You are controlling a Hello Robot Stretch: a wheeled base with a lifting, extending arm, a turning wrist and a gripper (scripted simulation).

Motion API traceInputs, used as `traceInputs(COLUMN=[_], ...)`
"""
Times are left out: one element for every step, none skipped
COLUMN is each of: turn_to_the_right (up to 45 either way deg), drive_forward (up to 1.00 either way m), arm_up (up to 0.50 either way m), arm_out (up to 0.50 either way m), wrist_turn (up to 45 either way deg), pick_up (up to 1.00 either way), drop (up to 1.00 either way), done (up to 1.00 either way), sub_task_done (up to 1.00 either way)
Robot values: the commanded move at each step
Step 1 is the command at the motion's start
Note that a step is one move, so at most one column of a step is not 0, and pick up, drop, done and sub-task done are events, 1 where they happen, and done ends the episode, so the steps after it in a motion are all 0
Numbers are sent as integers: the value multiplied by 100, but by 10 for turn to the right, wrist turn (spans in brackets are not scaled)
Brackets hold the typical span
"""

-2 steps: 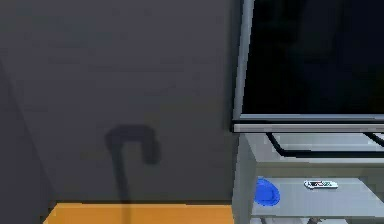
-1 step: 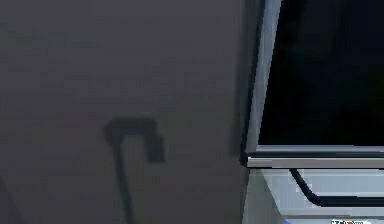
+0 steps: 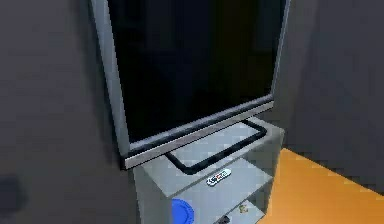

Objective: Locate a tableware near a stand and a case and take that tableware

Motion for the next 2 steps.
traceInputs(turn_to_the_right=[-450,-450], drive_forward=[0,0], arm_up=[0,0], arm_out=[0,0], wrist_turn=[0,0], pick_up=[0,0], drop=[0,0], done=[0,0], sub_task_done=[0,0])
